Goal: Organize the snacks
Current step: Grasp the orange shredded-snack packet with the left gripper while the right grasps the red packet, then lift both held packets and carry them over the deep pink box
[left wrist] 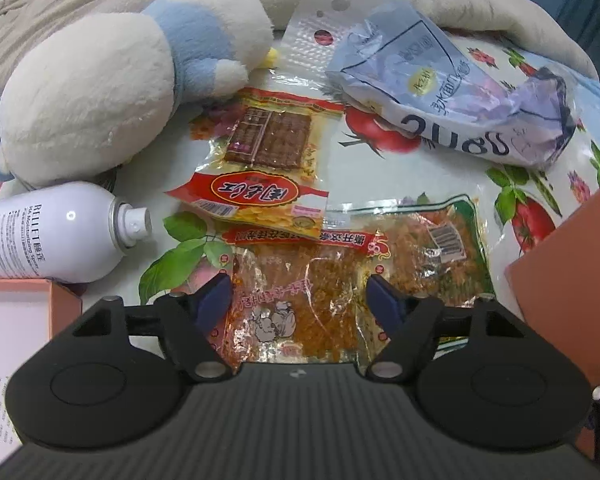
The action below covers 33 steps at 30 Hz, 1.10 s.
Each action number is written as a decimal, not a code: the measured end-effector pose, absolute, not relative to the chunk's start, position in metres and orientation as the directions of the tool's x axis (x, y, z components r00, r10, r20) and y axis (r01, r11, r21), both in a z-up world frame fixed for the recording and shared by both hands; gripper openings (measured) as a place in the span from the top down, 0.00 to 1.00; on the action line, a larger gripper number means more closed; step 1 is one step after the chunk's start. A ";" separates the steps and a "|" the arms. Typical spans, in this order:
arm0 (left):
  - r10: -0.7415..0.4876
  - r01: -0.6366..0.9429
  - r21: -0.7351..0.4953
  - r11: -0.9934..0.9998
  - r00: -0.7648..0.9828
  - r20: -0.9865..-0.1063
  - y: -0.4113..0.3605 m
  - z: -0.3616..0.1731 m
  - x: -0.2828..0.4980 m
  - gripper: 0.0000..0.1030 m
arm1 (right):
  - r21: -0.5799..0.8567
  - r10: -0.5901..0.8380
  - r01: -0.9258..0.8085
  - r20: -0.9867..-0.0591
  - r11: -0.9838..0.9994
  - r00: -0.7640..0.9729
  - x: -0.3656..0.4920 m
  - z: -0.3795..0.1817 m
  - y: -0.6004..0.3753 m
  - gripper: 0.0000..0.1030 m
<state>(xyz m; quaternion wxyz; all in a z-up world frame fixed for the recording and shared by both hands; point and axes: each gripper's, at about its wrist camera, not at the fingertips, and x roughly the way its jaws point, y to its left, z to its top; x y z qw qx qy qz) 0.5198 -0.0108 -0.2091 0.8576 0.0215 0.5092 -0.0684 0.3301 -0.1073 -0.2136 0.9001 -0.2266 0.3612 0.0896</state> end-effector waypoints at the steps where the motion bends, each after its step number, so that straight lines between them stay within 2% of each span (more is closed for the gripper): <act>1: -0.083 0.149 -0.012 0.989 0.474 -0.876 -0.014 -0.210 0.519 0.27 | -0.340 -0.010 -0.311 -0.689 0.887 0.725 0.331 -0.214 -0.107 0.32; 2: -0.079 0.154 -0.006 0.988 0.474 -0.877 -0.016 -0.209 0.518 0.34 | -0.349 -0.020 -0.303 -0.684 0.887 0.729 0.330 -0.215 -0.104 0.34; 5: -0.077 0.162 0.000 0.987 0.469 -0.880 -0.020 -0.205 0.516 0.44 | -0.356 -0.029 -0.297 -0.682 0.886 0.730 0.329 -0.215 -0.101 0.41; 11: -0.092 0.159 -0.020 0.987 0.459 -0.883 -0.013 -0.201 0.503 0.55 | -0.347 -0.040 -0.276 -0.683 0.896 0.730 0.323 -0.210 -0.106 0.47; 18: -0.099 0.174 -0.025 0.984 0.430 -0.897 -0.010 -0.192 0.474 0.59 | -0.255 0.005 -0.252 -0.693 0.933 0.721 0.302 -0.197 -0.107 0.48; 22: -0.122 0.174 -0.049 0.984 0.437 -0.891 -0.006 -0.181 0.455 0.60 | -0.289 0.007 -0.282 -0.686 0.915 0.728 0.286 -0.188 -0.104 0.48; 24: -0.132 0.176 -0.059 0.983 0.439 -0.889 -0.004 -0.176 0.444 0.60 | -0.261 0.032 -0.292 -0.693 0.920 0.720 0.279 -0.181 -0.108 0.48; 33: -0.177 0.091 -0.151 0.984 0.487 -0.855 0.023 -0.141 0.380 0.60 | -0.177 0.102 -0.310 -0.700 0.934 0.706 0.233 -0.159 -0.120 0.48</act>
